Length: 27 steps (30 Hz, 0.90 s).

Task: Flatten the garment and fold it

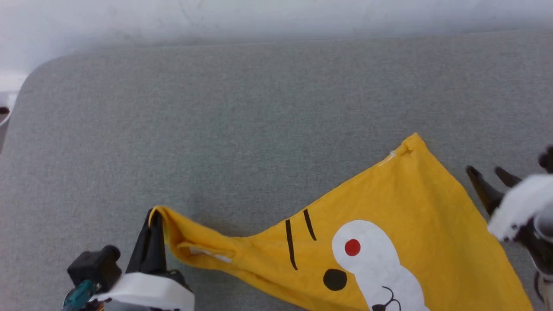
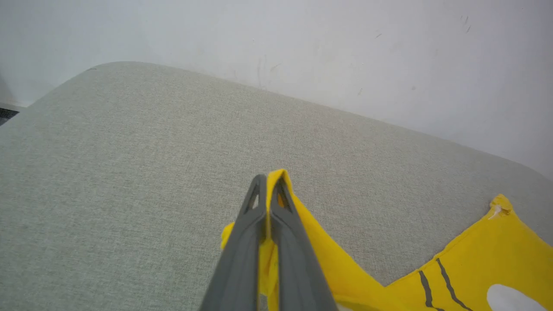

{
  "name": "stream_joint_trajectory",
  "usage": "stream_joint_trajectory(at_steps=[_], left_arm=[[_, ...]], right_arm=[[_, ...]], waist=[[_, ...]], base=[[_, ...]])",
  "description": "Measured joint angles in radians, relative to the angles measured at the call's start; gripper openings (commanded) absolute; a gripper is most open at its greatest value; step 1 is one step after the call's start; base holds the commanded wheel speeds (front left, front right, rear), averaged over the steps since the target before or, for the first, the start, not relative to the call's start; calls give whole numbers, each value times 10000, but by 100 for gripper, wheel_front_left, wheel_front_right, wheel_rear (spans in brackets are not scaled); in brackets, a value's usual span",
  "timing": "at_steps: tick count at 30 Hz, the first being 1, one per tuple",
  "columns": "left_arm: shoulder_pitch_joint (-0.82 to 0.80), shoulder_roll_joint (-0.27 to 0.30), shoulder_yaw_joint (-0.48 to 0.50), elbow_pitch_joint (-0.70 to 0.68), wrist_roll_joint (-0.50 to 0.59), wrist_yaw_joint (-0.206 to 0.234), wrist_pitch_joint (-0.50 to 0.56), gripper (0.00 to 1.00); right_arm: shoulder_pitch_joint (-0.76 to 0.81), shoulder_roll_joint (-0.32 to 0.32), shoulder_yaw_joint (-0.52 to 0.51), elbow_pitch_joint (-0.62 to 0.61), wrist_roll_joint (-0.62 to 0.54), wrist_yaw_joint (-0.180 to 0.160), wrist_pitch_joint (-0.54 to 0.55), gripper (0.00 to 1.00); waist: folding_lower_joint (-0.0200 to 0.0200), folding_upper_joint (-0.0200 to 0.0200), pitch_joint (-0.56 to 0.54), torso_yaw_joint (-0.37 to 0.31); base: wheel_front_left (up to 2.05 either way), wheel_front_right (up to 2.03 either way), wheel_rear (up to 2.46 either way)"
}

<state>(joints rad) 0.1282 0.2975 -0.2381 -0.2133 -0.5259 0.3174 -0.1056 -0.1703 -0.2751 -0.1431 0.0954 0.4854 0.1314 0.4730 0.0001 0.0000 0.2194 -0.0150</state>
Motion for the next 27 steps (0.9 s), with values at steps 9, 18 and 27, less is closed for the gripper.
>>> stream_joint_trajectory(at_steps=[9, 18, 27], left_arm=[[-706, -176, -334, 44, 84, -278, -98, 0], [-1002, -280, -422, 389, 71, -527, -288, 0], [-1162, -332, -449, 780, -107, -627, -453, 0]], right_arm=[[-2817, -546, 1889, 1969, 420, 2, 2543, 100], [-4225, -548, 2569, 3651, -21, 4, 4004, 100], [-4599, -573, 2936, 4044, 307, -2, 5641, 0]], waist=[[1, 0, 569, 539], [-2, 0, 1215, 930], [-3, 0, 1142, 1046]], base=[[0, 0, 0], [0, 0, 0], [0, 0, 0]])
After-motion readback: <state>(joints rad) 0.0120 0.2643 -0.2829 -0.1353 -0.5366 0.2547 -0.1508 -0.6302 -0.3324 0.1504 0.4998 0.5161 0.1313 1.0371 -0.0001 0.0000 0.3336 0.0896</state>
